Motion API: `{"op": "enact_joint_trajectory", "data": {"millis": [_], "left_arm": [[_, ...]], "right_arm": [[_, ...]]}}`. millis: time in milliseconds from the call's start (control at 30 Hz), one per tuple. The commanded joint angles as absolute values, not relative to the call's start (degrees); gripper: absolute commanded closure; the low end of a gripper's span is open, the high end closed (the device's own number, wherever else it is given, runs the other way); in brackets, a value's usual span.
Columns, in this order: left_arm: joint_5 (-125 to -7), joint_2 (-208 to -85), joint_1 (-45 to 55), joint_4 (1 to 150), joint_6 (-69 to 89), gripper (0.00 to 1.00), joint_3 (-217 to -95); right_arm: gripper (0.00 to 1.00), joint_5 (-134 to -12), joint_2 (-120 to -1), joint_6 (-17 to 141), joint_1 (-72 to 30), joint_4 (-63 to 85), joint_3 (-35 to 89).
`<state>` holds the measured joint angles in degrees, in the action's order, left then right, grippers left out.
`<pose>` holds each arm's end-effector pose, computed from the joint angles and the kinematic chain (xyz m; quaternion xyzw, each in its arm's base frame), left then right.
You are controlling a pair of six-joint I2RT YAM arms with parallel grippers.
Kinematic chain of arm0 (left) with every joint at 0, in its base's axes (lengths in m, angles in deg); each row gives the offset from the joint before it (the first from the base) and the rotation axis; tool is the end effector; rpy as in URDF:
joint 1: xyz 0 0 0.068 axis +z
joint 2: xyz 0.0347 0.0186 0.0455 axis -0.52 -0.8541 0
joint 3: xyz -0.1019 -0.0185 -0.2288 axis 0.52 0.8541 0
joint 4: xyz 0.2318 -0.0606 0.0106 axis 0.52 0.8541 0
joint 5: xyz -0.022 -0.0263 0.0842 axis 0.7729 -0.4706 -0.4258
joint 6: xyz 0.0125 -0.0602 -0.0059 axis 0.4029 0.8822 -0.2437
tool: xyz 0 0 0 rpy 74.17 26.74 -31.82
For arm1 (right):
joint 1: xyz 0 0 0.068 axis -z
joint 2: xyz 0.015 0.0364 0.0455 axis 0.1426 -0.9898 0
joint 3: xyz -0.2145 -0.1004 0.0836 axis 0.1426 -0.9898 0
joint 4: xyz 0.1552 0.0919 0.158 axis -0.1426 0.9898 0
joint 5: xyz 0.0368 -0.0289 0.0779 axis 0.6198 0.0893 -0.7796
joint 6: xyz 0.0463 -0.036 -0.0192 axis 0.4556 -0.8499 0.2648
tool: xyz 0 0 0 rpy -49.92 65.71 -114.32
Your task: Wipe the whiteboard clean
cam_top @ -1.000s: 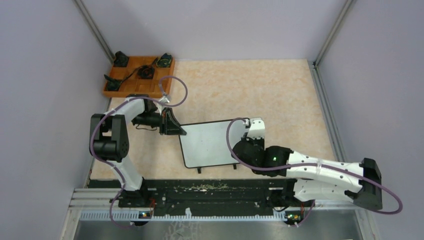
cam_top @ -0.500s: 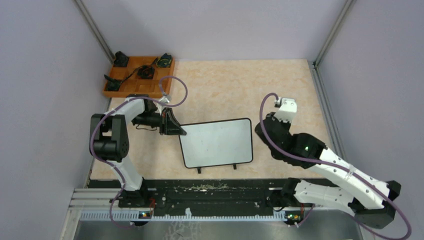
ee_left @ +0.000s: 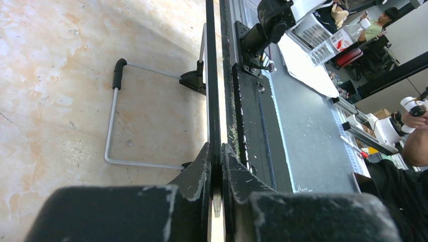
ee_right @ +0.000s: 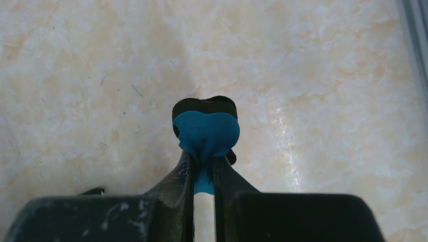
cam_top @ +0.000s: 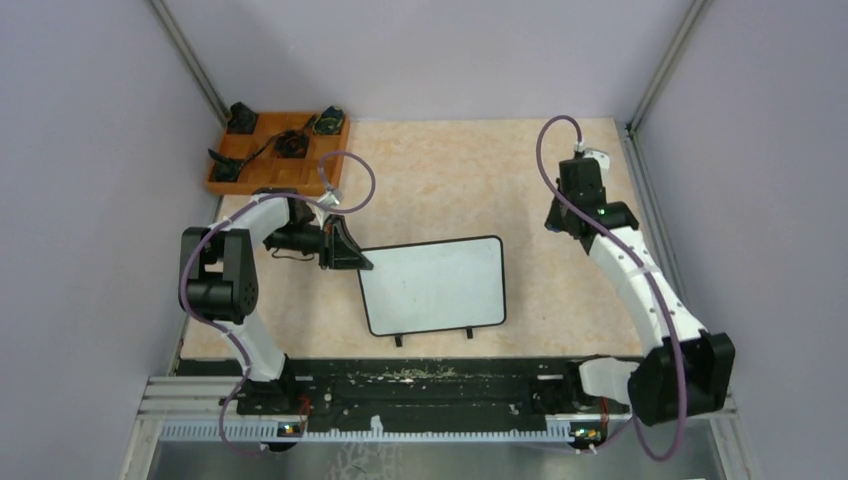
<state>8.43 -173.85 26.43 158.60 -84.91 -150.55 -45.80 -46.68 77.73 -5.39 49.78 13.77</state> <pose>0.2462 -0.0675 0.1972 0.3963 0.6314 -0.6093 0.2702 0.2332 0.0407 0.2960 0.1365 0.8994 -0.0258 0.4145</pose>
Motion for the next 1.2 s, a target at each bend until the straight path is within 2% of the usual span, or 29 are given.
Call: {"op": "enact_joint_trajectory", "data": {"millis": [0,467,667,733,833,900,1067,1167], "left_arm": [[4.42,-174.43,25.68,155.42,-84.15,1.00,-151.38],[3.87,-175.36,25.66,152.35,-80.34,0.99,-151.73],[3.62,-175.63,25.70,152.88,-80.67,0.86,-152.32],[3.58,-175.85,25.69,153.58,-81.08,0.79,-152.67],[3.38,-176.17,25.65,154.23,-81.34,0.74,-153.16],[3.39,-176.39,25.68,154.45,-81.49,0.70,-153.43],[3.49,-177.17,25.70,155.67,-81.89,0.65,-154.72],[3.65,-177.63,25.66,156.20,-81.96,0.63,-155.56]], "right_arm": [[1.00,-56.35,-52.52,76.76,-0.81,41.63,14.86],[1.00,-59.34,-67.28,76.98,3.80,33.92,12.03],[1.00,-59.04,-67.89,77.23,3.89,32.50,10.78],[1.00,-59.17,-68.02,77.25,3.86,32.24,10.51],[1.00,-59.04,-68.16,77.33,3.89,31.82,10.08],[0.94,-59.03,-68.25,77.33,3.91,31.78,10.04],[0.73,-59.75,-67.41,77.42,3.92,30.63,9.02],[0.68,-59.99,-67.35,77.45,3.89,30.39,8.59]]}}
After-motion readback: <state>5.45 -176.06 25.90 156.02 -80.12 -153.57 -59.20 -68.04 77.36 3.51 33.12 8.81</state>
